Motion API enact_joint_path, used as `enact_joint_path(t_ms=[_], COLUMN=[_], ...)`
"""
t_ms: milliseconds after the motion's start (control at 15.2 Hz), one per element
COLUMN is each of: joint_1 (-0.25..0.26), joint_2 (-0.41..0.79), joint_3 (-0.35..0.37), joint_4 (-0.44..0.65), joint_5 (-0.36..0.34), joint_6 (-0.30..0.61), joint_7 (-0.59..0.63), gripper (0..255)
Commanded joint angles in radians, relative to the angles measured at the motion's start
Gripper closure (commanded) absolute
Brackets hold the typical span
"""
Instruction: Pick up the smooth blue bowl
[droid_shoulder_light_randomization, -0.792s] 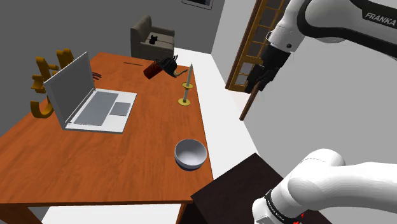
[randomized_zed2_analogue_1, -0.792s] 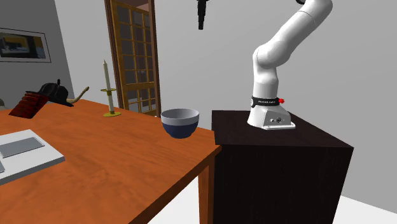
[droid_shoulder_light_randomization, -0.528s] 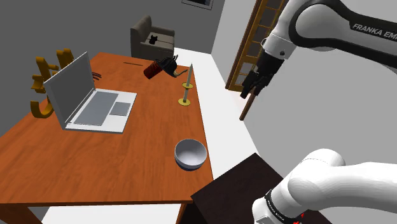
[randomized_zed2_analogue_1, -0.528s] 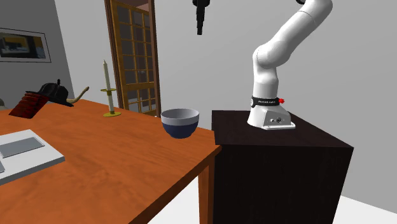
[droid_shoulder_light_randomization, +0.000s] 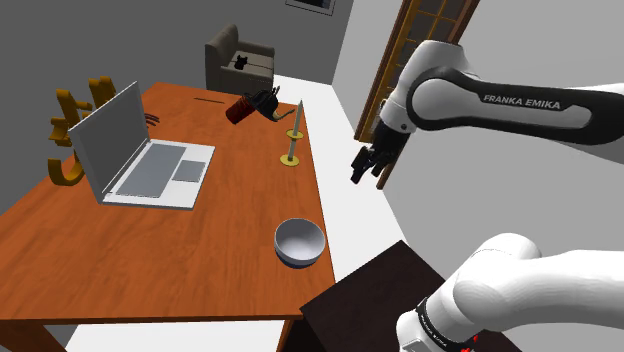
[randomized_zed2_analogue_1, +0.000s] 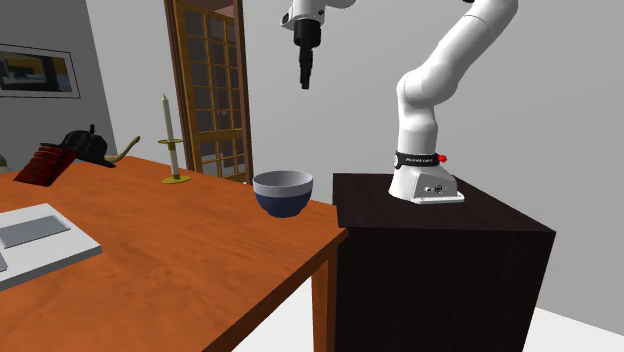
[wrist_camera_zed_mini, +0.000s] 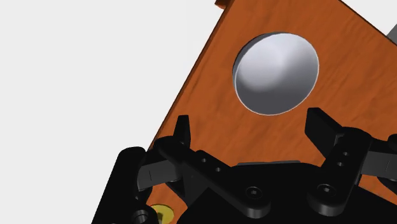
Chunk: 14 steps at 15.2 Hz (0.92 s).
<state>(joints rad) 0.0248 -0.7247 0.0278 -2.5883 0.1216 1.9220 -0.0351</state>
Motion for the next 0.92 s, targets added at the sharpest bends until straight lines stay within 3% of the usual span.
enact_joint_path(t_ms=[0, 396, 858], joint_1=[0.007, 0.030, 0.061], joint_2=[0.036, 0.189, 0.462], joint_3=[0.012, 0.046, 0.080], joint_4=[-0.047, -0.141, -0.172], joint_5=[0.011, 0.046, 0.090], joint_6=[0.088, 0.341, 0.653], joint_7=[0.004, 0.009, 0.008], gripper=[0, 0, 0])
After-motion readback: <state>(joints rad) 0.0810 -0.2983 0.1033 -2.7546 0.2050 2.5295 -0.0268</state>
